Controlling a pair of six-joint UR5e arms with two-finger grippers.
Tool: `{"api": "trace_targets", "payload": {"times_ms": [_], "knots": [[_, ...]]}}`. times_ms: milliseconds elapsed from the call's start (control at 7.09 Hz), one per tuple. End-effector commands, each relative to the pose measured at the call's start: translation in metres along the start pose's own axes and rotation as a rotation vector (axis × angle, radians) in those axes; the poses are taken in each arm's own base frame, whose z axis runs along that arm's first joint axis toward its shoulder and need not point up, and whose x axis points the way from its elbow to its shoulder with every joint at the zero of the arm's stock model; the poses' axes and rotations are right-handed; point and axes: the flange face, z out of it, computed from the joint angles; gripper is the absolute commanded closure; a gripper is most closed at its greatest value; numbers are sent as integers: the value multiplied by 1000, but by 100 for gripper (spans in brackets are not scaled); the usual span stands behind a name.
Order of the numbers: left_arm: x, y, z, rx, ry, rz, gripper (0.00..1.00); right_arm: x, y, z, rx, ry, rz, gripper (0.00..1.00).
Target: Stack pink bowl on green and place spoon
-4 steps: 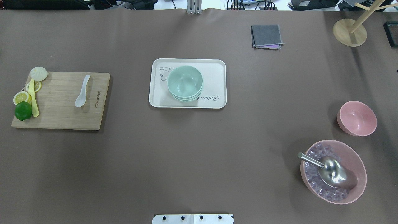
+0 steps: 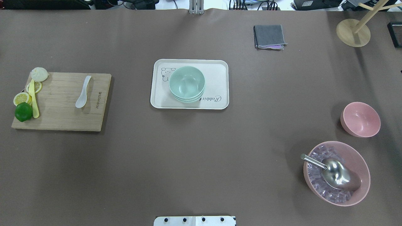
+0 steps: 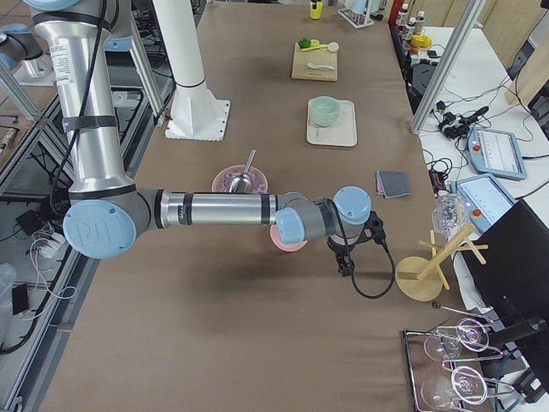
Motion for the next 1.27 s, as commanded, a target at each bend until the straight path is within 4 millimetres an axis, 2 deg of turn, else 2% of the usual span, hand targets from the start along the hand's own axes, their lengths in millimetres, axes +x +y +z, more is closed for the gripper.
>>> {"api": "trace_targets", "payload": {"times_ms": [0,1128], "knots": [[-2,-1,1,-1,-12,-1,2,4,1,-1,0,42,-3,0],[-5,6,5,-12,-2,-14,2,4,2,0,-1,45,0,0]]}}
